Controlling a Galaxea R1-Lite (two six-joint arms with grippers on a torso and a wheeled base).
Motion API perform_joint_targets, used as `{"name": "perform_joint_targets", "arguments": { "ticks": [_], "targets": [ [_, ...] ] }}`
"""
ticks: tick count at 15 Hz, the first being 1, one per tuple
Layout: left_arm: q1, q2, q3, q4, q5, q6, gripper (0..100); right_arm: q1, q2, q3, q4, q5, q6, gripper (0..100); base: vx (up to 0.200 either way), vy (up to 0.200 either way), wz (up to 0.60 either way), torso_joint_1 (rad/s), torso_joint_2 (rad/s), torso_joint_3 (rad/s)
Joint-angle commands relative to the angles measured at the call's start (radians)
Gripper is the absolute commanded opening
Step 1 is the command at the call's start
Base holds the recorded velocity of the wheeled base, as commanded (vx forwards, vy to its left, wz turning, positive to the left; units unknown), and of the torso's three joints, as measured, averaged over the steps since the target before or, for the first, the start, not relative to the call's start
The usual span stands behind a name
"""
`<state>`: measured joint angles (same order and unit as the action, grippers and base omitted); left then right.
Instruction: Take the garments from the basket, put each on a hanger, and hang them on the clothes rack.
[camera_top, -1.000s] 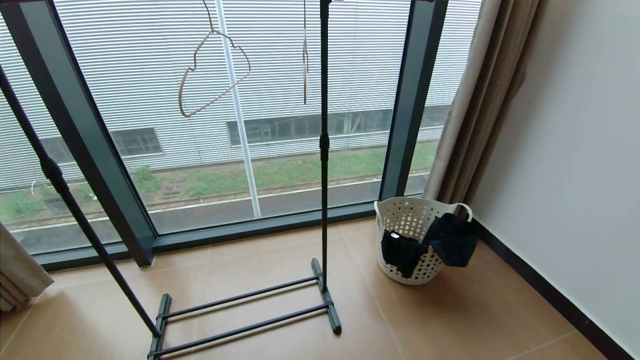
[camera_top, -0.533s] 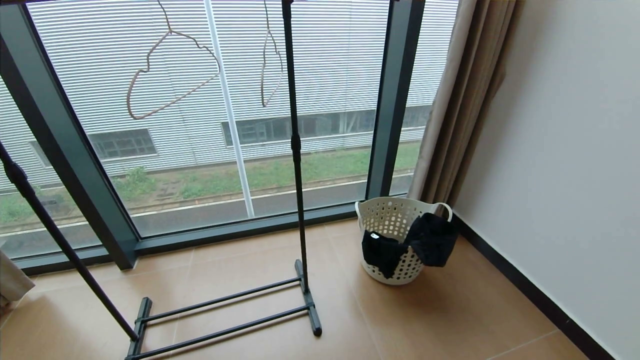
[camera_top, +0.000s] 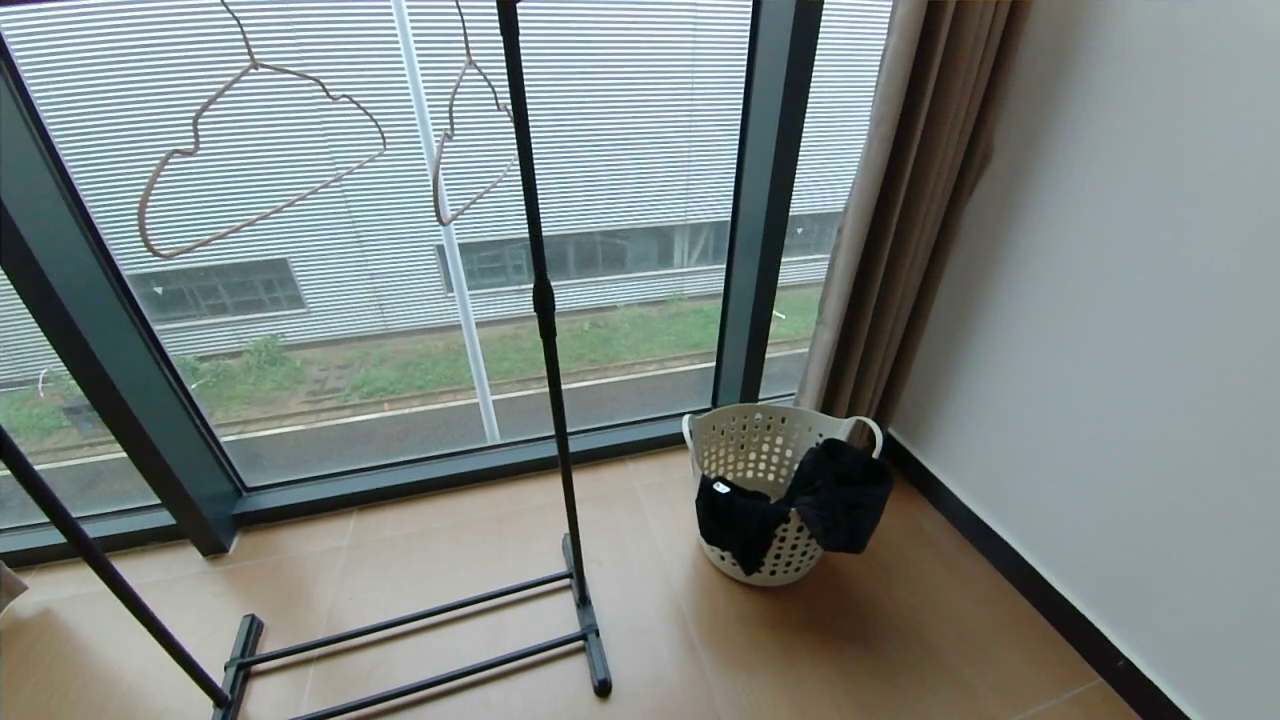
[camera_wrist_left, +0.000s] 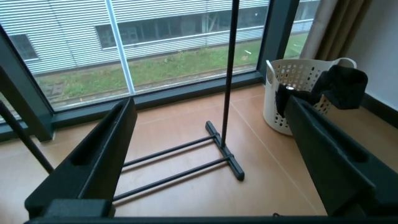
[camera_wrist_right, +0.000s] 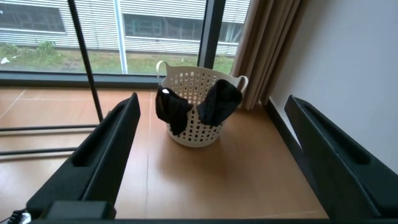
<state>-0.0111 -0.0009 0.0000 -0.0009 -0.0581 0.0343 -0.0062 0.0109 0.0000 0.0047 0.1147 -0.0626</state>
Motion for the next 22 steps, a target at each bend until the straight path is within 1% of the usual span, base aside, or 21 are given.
{"name": "perform_joint_targets", "arguments": {
  "ticks": [1, 2, 13, 22],
  "targets": [
    [0.000, 0.001, 0.000, -0.001, 0.000, -0.001, 100, 0.000, 0.000, 0.000, 0.000, 0.000, -0.002, 100, 0.200, 0.000, 0.00, 0.002, 0.00, 0.007],
    [0.000, 0.001, 0.000, -0.001, 0.000, 0.001, 100, 0.000, 0.000, 0.000, 0.000, 0.000, -0.002, 100, 0.200, 0.000, 0.00, 0.002, 0.01, 0.002],
    [0.000, 0.001, 0.000, -0.001, 0.000, -0.001, 100, 0.000, 0.000, -0.002, 0.000, 0.000, 0.000, 100, 0.000, -0.200, 0.00, 0.004, 0.00, 0.001],
    [0.000, 0.001, 0.000, -0.001, 0.000, -0.001, 100, 0.000, 0.000, 0.000, 0.000, 0.000, 0.000, 100, 0.200, 0.000, 0.00, 0.003, 0.00, 0.002]
  ]
}}
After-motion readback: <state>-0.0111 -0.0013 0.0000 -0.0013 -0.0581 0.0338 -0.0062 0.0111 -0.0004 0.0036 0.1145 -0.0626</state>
